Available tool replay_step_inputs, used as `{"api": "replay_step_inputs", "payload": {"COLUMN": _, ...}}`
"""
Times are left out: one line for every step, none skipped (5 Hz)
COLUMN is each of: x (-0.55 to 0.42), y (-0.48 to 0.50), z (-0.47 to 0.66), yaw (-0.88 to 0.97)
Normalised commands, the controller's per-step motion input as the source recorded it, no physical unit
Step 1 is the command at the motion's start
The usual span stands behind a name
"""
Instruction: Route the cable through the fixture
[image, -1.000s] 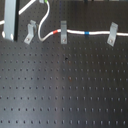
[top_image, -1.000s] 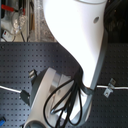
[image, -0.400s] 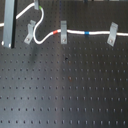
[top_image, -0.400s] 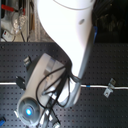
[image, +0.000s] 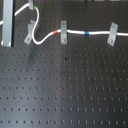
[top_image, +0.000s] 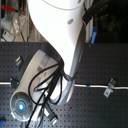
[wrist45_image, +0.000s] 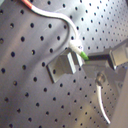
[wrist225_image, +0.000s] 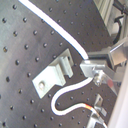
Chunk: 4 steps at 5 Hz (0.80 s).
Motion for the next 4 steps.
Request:
{"api": "replay_step_inputs", "payload": {"x": 0.027, "y": 0.250, "z": 0.25, "yaw": -0.25}}
{"api": "replay_step_inputs", "payload": {"x": 0.007, "y": 0.110, "z": 0.30, "yaw": -0.43}}
{"api": "replay_step_inputs", "payload": {"x": -0.125, "y": 0.095, "z": 0.08, "yaw": -0.20}}
{"api": "replay_step_inputs", "payload": {"x": -0.271, "y": 0.104, "z": 0.17, "yaw": -0.07}}
